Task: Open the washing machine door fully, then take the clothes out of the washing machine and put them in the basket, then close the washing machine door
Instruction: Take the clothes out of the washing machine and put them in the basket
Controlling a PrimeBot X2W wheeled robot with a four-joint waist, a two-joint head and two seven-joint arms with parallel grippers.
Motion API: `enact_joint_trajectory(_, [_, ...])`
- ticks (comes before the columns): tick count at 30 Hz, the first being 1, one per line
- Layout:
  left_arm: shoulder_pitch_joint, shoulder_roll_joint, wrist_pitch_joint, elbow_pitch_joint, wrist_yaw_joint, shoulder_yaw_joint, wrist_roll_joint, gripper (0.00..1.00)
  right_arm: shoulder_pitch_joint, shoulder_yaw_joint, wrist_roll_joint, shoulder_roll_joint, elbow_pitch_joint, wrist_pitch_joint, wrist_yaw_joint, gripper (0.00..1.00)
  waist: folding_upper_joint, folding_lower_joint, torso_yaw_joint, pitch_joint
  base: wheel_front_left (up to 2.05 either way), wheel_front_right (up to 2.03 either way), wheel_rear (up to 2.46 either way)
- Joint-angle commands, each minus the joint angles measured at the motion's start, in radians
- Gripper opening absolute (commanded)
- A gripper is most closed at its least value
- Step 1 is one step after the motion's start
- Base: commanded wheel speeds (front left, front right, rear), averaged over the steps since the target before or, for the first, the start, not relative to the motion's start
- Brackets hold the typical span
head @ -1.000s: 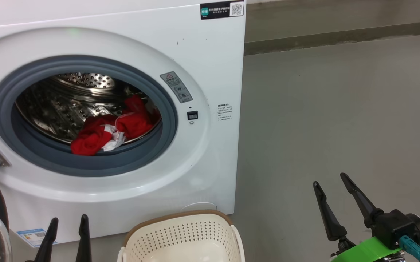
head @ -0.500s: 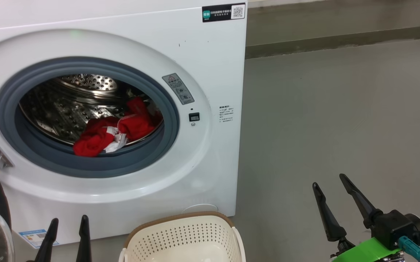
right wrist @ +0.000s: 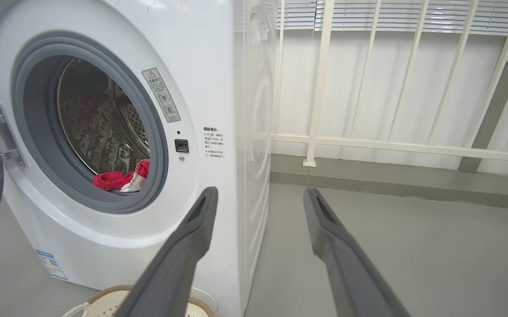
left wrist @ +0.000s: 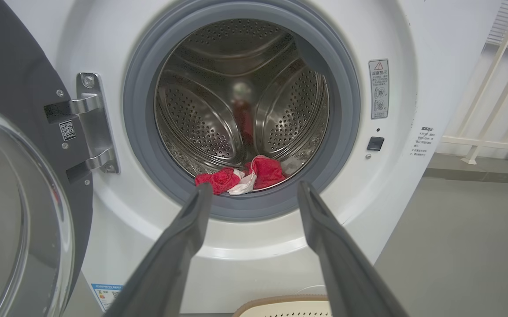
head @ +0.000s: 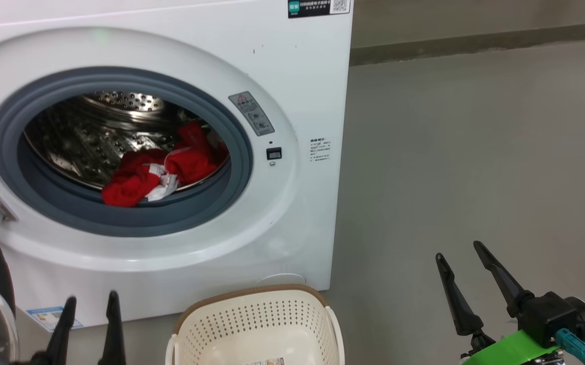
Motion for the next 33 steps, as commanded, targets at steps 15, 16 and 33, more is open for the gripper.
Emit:
enact_joint_trajectory(15, [-0.298,0.041,-0.009,0.079,0.000,0.015,-0.024,1.00,-0.127,0.011,-0.001,-0.012,-0.063,-0.006,0.005,1.00,0.0000,0.0000,0.026,0.203,0.00,0.00,0.00])
enact_joint_trajectory(16, [-0.316,0.045,-0.009,0.089,-0.001,0.015,-0.025,1.00,-0.135,0.010,-0.002,-0.013,-0.065,-0.006,0.005,1.00,0.0000,0.0000,0.027,0.217,0.00,0.00,0.00])
enact_joint_trajectory(33, [-0.655,0.112,-0.012,0.287,-0.018,0.005,-0.029,1.00,-0.274,0.011,-0.009,-0.022,-0.090,-0.006,0.005,1.00,0.0000,0.0000,0.021,0.439,0.00,0.00,0.00])
